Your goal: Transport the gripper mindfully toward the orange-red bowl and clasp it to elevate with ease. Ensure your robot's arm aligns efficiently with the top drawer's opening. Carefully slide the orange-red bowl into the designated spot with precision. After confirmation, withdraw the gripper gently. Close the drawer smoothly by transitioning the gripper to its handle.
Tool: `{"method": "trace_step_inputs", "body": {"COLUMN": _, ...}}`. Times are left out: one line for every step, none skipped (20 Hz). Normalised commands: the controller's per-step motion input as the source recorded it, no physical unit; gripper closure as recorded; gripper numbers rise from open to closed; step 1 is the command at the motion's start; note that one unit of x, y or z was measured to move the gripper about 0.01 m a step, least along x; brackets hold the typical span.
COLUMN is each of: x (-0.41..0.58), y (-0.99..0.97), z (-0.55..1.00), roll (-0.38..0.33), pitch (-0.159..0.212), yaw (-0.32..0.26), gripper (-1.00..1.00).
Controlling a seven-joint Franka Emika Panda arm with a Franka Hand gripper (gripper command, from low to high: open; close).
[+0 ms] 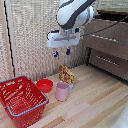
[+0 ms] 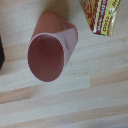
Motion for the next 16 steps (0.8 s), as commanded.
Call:
{"method": "trace_step_inputs", "body": {"x": 0.537, "y": 0.15, "z": -0.23, "roll": -0.046, "pitch": 0.035, "yaw": 0.0, "gripper": -1.0}}
{"method": "trace_step_inputs", "body": {"x": 0.537, "y": 0.15, "z": -0.23, "roll": -0.046, "pitch": 0.035, "yaw": 0.0, "gripper": -1.0}}
{"method": "trace_step_inputs", "body": {"x": 0.52, "y": 0.17, "z": -0.31, "roll": -0.051, "pitch": 0.041, "yaw": 0.0, "gripper": -1.0}}
{"method": "trace_step_inputs", "body": {"x": 0.514, "y": 0.2, "z": -0.34, "roll": -0.058, "pitch": 0.042, "yaw": 0.0, "gripper": -1.0}}
{"method": "trace_step_inputs", "body": {"x": 0.503, "y": 0.21, "z": -0.34, "roll": -0.063, "pitch": 0.034, "yaw": 0.0, "gripper": -1.0}}
{"method": "trace_step_inputs", "body": {"x": 0.52, "y": 0.19, "z": -0.32, "roll": -0.051, "pitch": 0.038, "yaw": 0.0, "gripper": -1.0}}
{"method": "trace_step_inputs", "body": {"x": 0.543, "y": 0.21, "z": -0.29, "roll": -0.05, "pitch": 0.036, "yaw": 0.0, "gripper": -1.0}}
{"method": "trace_step_inputs", "body": {"x": 0.551, "y": 0.22, "z": -0.26, "roll": -0.05, "pitch": 0.032, "yaw": 0.0, "gripper": -1.0}}
{"method": "trace_step_inputs", "body": {"x": 0.551, "y": 0.22, "z": -0.25, "roll": -0.048, "pitch": 0.032, "yaw": 0.0, "gripper": -1.0}}
{"method": "trace_step_inputs", "body": {"x": 0.529, "y": 0.24, "z": -0.26, "roll": -0.052, "pitch": 0.035, "yaw": 0.0, "gripper": -1.0}}
{"method": "trace_step_inputs", "body": {"x": 0.494, "y": 0.26, "z": -0.27, "roll": -0.06, "pitch": 0.042, "yaw": 0.0, "gripper": -1.0}}
{"method": "trace_step_inputs", "body": {"x": 0.449, "y": 0.25, "z": -0.29, "roll": -0.065, "pitch": 0.05, "yaw": 0.0, "gripper": -1.0}}
{"method": "trace_step_inputs", "body": {"x": 0.429, "y": 0.26, "z": -0.32, "roll": -0.073, "pitch": 0.056, "yaw": 0.0, "gripper": -1.0}}
{"method": "trace_step_inputs", "body": {"x": 0.443, "y": 0.27, "z": -0.33, "roll": -0.077, "pitch": 0.057, "yaw": 0.0, "gripper": -1.0}}
{"method": "trace_step_inputs", "body": {"x": 0.44, "y": 0.29, "z": -0.33, "roll": -0.085, "pitch": 0.049, "yaw": 0.0, "gripper": -1.0}}
{"method": "trace_step_inputs", "body": {"x": 0.443, "y": 0.3, "z": -0.33, "roll": -0.087, "pitch": 0.05, "yaw": 0.0, "gripper": -1.0}}
